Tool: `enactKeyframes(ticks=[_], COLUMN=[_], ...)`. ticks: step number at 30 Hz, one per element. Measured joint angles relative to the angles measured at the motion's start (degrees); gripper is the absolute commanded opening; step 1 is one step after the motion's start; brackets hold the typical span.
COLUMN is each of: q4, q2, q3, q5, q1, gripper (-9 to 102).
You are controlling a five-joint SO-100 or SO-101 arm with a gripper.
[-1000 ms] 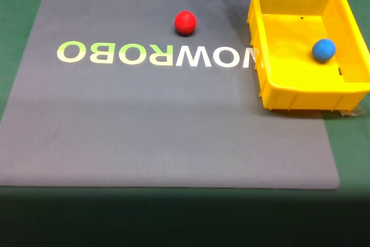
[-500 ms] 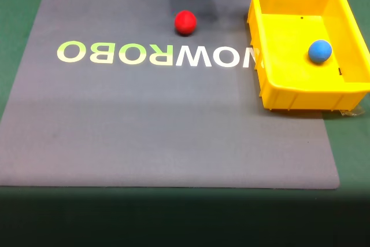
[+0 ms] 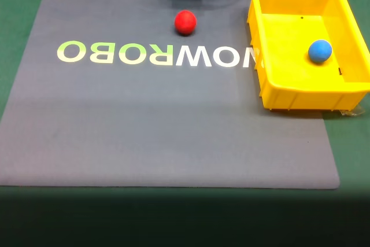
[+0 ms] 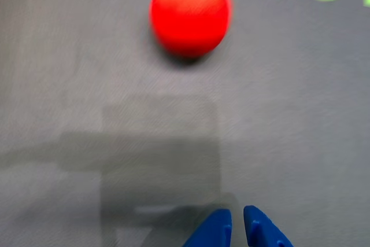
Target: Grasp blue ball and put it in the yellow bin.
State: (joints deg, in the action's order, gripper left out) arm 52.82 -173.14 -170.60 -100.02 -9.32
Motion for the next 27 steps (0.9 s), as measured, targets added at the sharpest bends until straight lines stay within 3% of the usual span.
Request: enactKeyframes(ticks=[11, 27], q4=[5.1, 23.99], q2=[-8.88, -16.7], q3=[-5.27, -5.27], q5=[-0.18, 2.02], q1=[2.2, 5.89], gripper=[0, 0])
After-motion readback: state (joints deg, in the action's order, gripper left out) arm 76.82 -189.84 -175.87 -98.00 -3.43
